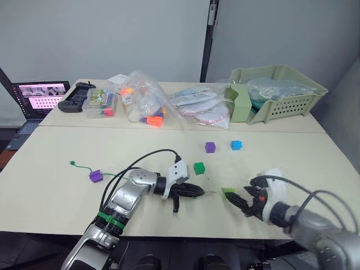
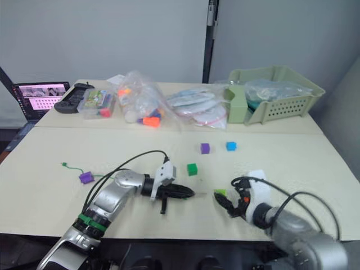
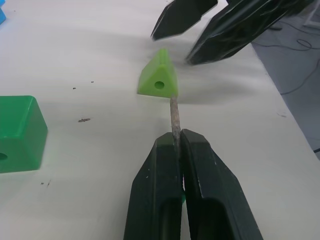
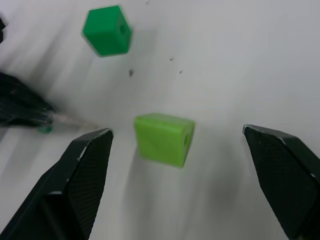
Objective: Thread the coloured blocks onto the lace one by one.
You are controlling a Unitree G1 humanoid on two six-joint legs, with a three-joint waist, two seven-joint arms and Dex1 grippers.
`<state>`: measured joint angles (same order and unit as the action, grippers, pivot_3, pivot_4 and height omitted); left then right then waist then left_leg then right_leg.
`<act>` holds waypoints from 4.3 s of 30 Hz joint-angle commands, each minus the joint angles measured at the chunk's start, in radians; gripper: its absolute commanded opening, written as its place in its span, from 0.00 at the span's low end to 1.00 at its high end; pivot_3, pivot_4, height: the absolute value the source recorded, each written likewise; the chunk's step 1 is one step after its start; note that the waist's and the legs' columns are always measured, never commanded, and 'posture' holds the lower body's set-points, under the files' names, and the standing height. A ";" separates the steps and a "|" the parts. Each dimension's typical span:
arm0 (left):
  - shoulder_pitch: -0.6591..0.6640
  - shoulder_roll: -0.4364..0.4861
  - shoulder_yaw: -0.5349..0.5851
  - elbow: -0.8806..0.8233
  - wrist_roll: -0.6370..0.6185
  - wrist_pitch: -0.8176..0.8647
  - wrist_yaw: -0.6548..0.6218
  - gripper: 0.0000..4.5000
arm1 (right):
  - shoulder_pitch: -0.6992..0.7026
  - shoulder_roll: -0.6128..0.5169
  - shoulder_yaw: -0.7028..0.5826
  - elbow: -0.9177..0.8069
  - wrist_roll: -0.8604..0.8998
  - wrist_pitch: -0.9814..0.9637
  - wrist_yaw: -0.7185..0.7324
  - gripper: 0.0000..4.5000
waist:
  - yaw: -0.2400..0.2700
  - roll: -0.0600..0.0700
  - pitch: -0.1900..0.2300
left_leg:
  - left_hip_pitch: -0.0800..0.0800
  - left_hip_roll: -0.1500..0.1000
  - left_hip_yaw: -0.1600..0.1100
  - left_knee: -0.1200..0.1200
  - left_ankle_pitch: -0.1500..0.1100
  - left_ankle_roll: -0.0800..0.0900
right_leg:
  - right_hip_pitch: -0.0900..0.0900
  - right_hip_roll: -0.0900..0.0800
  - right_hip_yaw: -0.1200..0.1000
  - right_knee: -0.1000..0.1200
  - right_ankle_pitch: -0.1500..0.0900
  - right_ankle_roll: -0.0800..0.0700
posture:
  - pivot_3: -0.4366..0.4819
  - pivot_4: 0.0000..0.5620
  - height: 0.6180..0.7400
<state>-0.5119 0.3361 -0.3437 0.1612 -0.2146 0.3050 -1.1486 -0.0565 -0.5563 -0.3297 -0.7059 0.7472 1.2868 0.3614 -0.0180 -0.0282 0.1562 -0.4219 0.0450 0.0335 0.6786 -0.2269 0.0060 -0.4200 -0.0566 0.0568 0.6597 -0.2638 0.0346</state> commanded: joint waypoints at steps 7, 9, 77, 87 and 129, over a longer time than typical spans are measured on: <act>0.029 -0.013 0.016 -0.069 -0.003 -0.008 0.055 0.00 | -0.336 -0.489 0.497 0.215 -0.259 -0.413 0.569 0.99 | 0.003 0.000 0.000 | 0.000 0.001 0.000 -0.001 0.000 0.000 | 0.000 0.001 0.000 -0.003 0.000 0.000 | 0.48 0.27 0.94; 0.033 -0.014 0.018 -0.077 0.000 -0.007 0.066 0.00 | -0.424 -0.524 0.650 0.303 -0.401 -0.565 0.688 0.99 | 0.003 0.000 0.001 | -0.001 0.000 0.001 -0.001 0.000 0.000 | -0.001 0.001 0.001 -0.003 0.000 0.001 | 0.48 0.27 0.94; -0.114 -0.238 -0.078 0.192 0.102 -0.130 0.075 0.00 | -0.462 -0.358 0.744 0.378 -0.742 -0.543 0.870 0.29 | 0.007 0.000 0.001 | -0.001 -0.001 0.002 0.002 0.000 0.000 | -0.001 0.000 0.002 0.000 0.001 0.002 | 0.48 0.27 0.94; -0.099 -0.193 -0.057 0.153 0.102 -0.112 0.058 0.58 | -0.455 -0.352 0.744 0.377 -0.736 -0.538 0.855 0.29 | 0.006 0.000 0.001 | -0.001 -0.001 0.001 0.001 0.000 0.000 | -0.001 0.000 0.002 0.000 0.001 0.002 | 0.48 0.27 0.94; -0.155 -0.253 -0.094 0.258 0.155 -0.187 0.054 0.00 | -0.453 -0.348 0.751 0.358 -0.735 -0.525 0.841 0.29 | 0.010 0.000 0.001 | -0.001 -0.002 0.001 0.002 0.000 0.000 | -0.001 0.000 0.002 0.000 0.001 0.002 | 0.48 0.27 0.94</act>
<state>-0.6523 0.1110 -0.4267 0.4263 -0.0605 0.1352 -1.1008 -0.5174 -0.9039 0.4240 -0.3146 0.0037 0.7667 1.2042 -0.0082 -0.0282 0.1567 -0.4229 0.0432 0.0347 0.6807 -0.2269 0.0060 -0.4204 -0.0566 0.0592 0.6600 -0.2631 0.0363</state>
